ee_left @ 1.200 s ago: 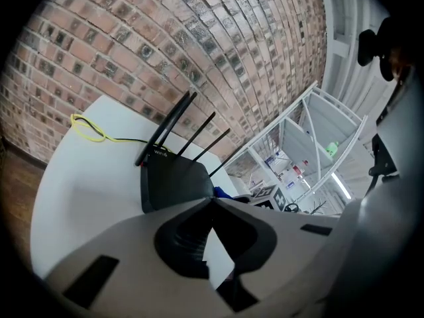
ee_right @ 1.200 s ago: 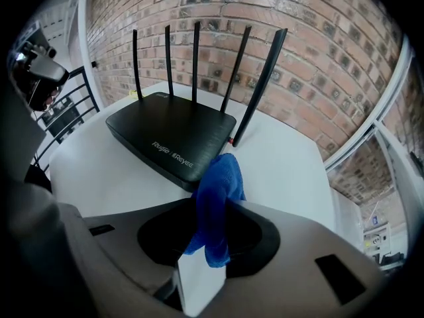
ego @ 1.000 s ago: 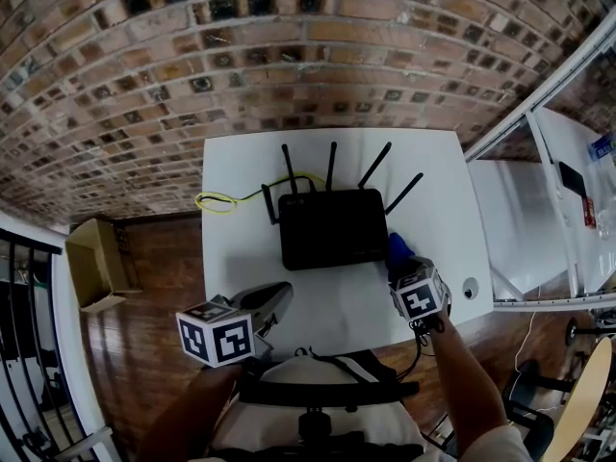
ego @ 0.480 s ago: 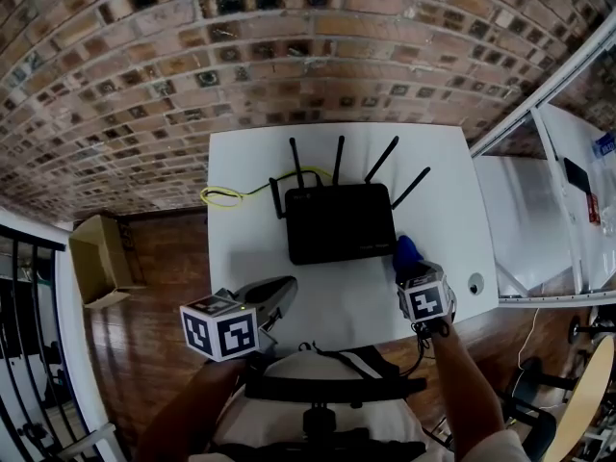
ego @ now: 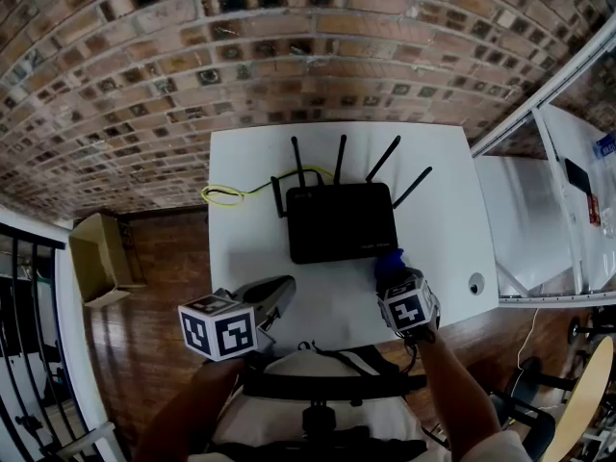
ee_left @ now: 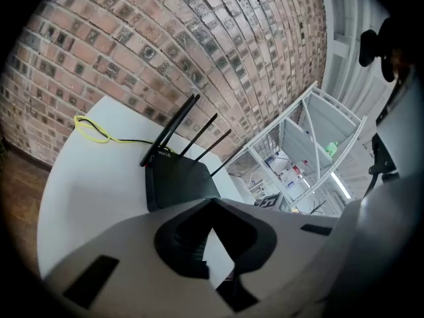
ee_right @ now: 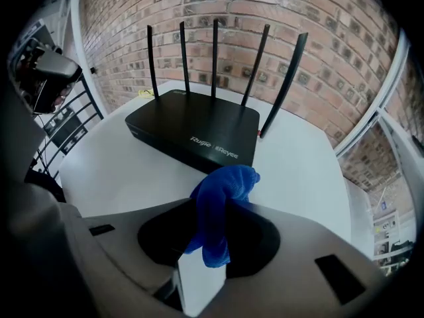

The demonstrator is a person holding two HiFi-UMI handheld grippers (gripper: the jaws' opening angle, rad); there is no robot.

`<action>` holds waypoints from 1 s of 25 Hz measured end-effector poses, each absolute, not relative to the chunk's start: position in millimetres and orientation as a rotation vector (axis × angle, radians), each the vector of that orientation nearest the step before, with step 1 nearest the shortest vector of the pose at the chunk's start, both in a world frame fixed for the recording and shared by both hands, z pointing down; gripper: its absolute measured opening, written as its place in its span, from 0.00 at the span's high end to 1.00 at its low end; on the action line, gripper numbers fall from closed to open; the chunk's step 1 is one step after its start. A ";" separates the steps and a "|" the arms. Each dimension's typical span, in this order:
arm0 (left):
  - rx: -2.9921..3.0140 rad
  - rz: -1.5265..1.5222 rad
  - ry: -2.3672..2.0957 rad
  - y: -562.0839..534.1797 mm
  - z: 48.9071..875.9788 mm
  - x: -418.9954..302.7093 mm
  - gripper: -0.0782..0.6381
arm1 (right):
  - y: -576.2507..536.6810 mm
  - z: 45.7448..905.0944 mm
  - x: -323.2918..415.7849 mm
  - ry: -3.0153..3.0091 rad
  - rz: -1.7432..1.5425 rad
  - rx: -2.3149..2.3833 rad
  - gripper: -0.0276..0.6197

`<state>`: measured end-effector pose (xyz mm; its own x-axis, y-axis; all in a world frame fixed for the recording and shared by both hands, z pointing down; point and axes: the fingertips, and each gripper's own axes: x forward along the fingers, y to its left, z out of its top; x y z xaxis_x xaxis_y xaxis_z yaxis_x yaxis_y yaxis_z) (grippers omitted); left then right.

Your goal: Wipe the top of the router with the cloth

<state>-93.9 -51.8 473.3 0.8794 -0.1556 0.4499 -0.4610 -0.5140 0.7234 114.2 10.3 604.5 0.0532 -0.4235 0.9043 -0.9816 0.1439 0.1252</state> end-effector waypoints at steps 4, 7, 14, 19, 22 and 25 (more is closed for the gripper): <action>2.102 0.408 -0.460 -53.1 473.8 -99.0 0.85 | 6.7 605.4 94.3 -1.542 0.785 1.380 0.76; 2.094 0.408 -0.468 -53.0 475.1 -101.3 0.85 | 1.1 607.0 82.0 -1.561 0.773 1.354 0.76; 2.095 0.391 -0.493 -56.7 476.6 -111.3 0.85 | -11.0 605.2 37.1 -1.640 0.827 1.309 0.76; 2.074 0.390 -0.498 -54.8 480.4 -119.0 0.85 | -19.7 603.3 11.0 -1.679 0.862 1.297 0.76; 2.071 0.384 -0.512 -56.0 480.7 -124.0 0.85 | -24.5 603.6 -5.1 -1.700 0.904 1.295 0.76; 2.063 0.381 -0.518 -54.6 483.3 -128.9 0.85 | -28.7 604.1 -20.0 -1.719 0.928 1.293 0.76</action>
